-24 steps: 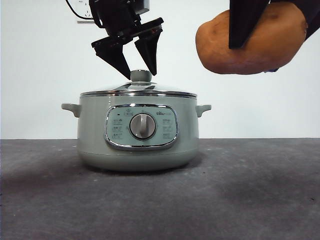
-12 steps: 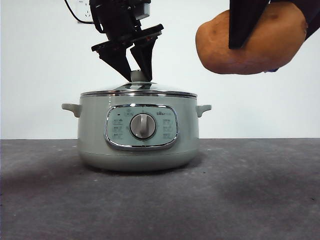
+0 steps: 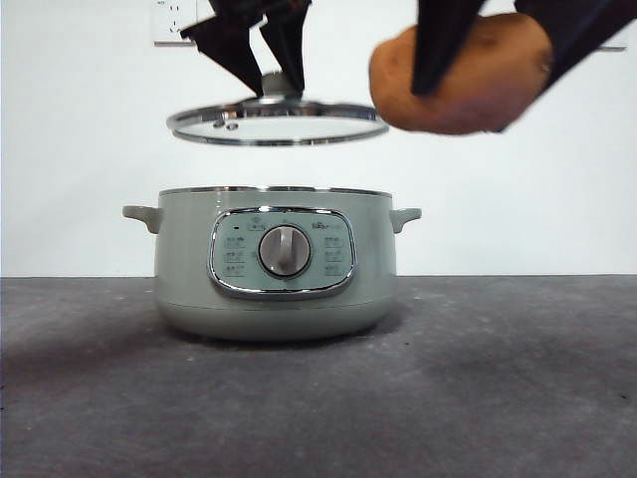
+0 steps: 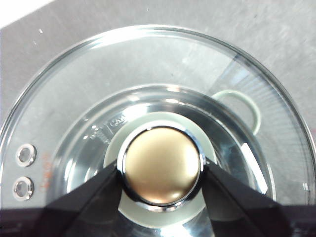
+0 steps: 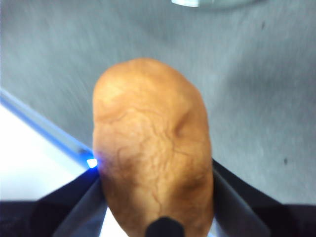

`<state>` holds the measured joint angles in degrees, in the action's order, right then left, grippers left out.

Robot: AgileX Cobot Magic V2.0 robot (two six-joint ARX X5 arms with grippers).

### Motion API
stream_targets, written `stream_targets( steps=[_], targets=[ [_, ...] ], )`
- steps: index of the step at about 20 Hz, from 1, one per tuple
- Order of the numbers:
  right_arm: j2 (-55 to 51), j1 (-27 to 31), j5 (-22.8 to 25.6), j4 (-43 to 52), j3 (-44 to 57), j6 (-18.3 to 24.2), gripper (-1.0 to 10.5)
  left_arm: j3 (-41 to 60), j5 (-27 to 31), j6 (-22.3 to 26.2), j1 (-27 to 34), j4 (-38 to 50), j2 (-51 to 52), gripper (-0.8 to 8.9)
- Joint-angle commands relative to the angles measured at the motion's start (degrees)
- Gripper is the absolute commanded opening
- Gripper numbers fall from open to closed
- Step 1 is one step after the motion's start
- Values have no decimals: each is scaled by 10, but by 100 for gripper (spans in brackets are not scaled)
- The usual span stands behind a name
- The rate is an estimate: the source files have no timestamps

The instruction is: Pick up the potato,open the lid,put the potato in the pot,close the lid

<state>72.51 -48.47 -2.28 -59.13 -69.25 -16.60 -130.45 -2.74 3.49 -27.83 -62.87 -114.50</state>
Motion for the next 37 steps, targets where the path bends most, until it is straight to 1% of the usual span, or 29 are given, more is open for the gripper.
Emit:
stream_targets(
  steps=[1,4,5,7,10,15,17,19,21,24,31,32,33,34,35,36,37],
  targets=[
    [18,13,2,6,-38,-17,-8,-38,-2,9,12,1,7,-9],
    [73,40,1,-7,-119,-9,-8,-82,0,13,39,-26,8,-9],
    [99,49,-3,-13,-150,0,-8,-96,0,13,50,-35,8,-9],
    [159,67,-13,-27,-217,16,-8,-120,0,13,78,-51,8,-9],
    [270,90,-14,-45,-332,38,-8,-152,0,13,121,-78,8,-9],
    [451,112,-35,-52,-503,50,-8,-163,0,13,172,-111,8,-9],
    [510,114,-35,-52,-558,72,-8,-163,0,13,188,-113,8,-9],
    [561,114,-35,-52,-602,82,-8,-163,0,13,202,-112,8,-9],
    [599,114,-34,-44,-630,83,-8,-163,-2,13,213,-113,8,-9],
    [628,114,-32,-23,-636,82,-6,-163,-3,13,227,-112,8,-9],
    [658,113,-30,-23,-636,82,2,-163,-7,13,230,-112,8,-9],
    [658,113,-31,-28,-636,82,18,-163,-7,13,230,-113,8,-9],
    [658,113,-31,-31,-636,83,159,-163,-7,13,230,-113,8,-9],
    [658,113,-31,-29,-636,82,370,-163,-7,13,230,-113,8,-9],
    [658,113,-31,-24,-636,82,605,-163,-7,13,230,-113,8,-9],
    [658,113,-31,-23,-636,77,655,-163,-7,13,230,-113,8,-9],
    [658,113,-31,-25,-636,76,659,-163,-7,13,230,-113,8,-9]
  ],
)
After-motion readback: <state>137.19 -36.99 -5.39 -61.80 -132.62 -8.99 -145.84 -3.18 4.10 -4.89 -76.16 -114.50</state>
